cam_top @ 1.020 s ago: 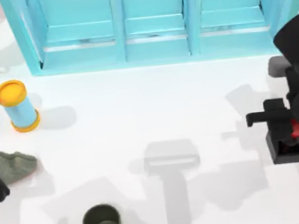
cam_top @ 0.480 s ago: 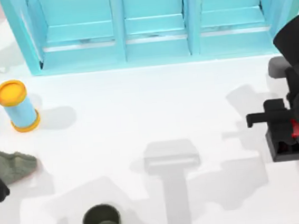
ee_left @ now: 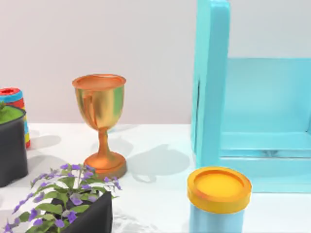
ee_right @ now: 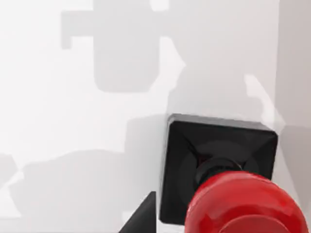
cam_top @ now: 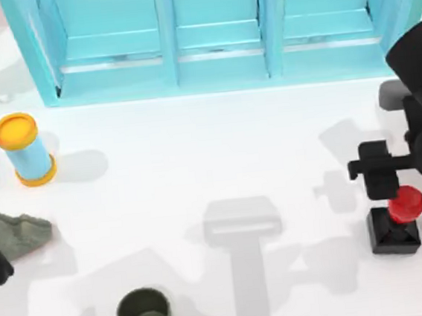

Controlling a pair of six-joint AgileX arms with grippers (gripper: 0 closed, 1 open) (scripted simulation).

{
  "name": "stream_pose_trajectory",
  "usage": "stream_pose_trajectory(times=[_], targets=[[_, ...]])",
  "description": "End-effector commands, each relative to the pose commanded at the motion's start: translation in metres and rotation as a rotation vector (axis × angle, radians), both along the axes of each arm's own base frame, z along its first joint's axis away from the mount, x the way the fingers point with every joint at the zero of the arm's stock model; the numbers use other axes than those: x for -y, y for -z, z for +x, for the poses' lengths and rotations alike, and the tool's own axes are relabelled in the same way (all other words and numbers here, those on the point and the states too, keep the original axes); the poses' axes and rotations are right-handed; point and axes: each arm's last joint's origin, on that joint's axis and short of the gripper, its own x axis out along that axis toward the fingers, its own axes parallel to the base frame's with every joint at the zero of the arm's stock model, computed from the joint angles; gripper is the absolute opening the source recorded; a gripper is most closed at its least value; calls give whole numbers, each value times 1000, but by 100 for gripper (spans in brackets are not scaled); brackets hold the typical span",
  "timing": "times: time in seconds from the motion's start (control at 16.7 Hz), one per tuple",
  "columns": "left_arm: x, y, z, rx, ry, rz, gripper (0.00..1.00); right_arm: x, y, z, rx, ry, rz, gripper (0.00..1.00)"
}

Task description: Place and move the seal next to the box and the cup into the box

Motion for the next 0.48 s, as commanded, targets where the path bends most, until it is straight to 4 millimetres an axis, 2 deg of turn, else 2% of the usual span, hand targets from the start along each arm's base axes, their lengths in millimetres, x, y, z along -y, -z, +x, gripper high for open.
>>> stream_pose_trajectory(times=[0.48], targets=[[0, 0, 0, 0, 0, 0, 100, 0, 0, 0, 0, 0, 0, 100]])
